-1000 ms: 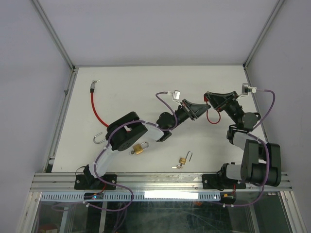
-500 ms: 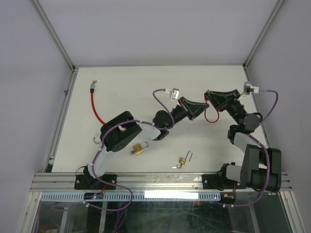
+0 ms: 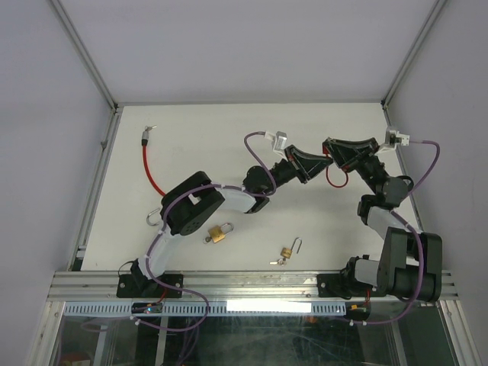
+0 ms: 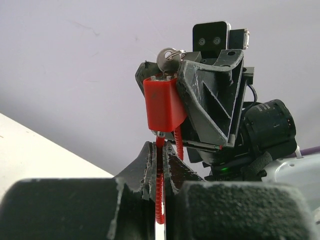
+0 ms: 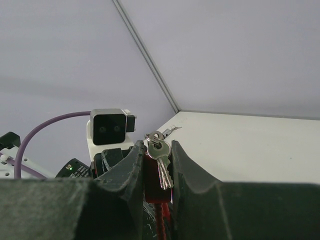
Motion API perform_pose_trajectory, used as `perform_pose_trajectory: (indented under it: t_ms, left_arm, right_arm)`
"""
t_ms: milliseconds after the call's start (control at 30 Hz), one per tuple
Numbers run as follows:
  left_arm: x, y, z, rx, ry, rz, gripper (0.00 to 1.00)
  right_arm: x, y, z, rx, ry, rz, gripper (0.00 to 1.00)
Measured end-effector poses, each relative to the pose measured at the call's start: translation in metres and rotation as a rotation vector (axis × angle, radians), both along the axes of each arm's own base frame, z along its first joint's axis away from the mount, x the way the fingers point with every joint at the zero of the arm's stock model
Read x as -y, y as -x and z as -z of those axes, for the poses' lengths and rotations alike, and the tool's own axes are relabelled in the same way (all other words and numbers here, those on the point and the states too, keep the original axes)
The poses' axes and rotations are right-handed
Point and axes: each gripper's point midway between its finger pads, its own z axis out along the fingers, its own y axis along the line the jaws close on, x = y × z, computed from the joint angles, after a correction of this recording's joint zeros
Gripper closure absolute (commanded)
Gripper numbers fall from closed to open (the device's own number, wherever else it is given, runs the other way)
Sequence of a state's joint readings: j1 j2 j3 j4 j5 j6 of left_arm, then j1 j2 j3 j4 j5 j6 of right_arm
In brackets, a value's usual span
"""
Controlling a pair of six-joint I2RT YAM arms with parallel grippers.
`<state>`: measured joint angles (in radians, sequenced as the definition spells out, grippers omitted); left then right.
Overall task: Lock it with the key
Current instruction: Lock the lock.
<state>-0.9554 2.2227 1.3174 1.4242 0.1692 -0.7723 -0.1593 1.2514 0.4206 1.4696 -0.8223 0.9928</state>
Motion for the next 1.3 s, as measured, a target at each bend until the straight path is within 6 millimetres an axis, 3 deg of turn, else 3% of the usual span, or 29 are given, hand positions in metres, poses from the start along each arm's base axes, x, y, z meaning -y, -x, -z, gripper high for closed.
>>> perform_pose_trajectory:
  t_ms: [233,367,533,733,900,1300]
  left_arm:
    - [-0.01,-0.001,0.01,0.017,-0.032,0.007,1.0]
    - [-0.017,0.007,0.01,0.046,-0.057,0.04,1.0]
    - [-0.026,0.016,0.007,0.071,-0.073,0.064,1.0]
    - [-0.043,0.007,0.007,0.065,-0.082,0.033,1.0]
    - [-0.05,0.002,0.015,0.051,-0.099,0.017,1.0]
    - [-0.065,0.01,0.04,0.058,-0.174,0.02,1.0]
  right_arm:
    - [-0.003,0.004,0.002,0.03,0.06,-0.004,0.98]
    - [-0.008,0.014,0.001,0.087,0.153,-0.009,0.76]
    - [-0.017,0.025,-0.005,0.157,0.251,-0.053,0.68]
    - [-0.024,0.031,0.016,0.093,0.311,-0.138,0.6]
    - [-0.027,0.036,0.024,0.062,0.331,-0.187,0.36]
    - [-0.02,0.032,0.016,0.058,0.455,-0.25,0.33]
